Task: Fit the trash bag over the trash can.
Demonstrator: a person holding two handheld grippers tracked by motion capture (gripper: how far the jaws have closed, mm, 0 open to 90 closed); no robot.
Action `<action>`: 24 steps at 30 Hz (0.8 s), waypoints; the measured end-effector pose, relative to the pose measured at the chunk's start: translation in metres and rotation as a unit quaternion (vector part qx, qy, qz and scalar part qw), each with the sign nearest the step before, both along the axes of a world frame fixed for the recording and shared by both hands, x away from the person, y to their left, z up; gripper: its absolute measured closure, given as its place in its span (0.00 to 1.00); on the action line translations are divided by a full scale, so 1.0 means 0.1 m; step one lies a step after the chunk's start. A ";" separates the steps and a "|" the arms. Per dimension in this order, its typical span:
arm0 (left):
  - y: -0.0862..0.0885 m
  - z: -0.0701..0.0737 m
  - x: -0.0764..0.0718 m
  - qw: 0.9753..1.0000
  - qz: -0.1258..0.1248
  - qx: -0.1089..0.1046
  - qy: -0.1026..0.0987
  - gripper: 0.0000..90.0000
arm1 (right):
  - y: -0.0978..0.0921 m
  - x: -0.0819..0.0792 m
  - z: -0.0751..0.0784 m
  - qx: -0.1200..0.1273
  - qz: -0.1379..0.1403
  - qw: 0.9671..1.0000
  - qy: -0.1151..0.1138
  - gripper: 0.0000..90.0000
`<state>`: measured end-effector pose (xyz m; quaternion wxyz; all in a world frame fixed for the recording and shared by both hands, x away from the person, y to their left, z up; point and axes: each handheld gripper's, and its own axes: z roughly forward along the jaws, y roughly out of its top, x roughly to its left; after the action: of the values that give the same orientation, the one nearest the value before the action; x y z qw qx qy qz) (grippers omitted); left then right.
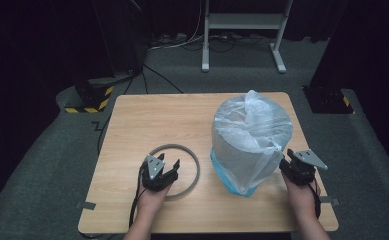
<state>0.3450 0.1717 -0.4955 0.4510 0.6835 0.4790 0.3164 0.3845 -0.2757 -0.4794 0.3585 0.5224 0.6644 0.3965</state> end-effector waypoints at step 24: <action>0.83 -0.28 -0.23 0.995 0.059 0.036 0.076 0.25 | -0.11 0.10 -0.28 -0.034 -0.022 0.985 0.170 0.47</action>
<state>0.3218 0.2542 -0.5240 0.3692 0.6918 0.5396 0.3065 0.3947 -0.2868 -0.5077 0.2663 0.5842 0.7170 0.2714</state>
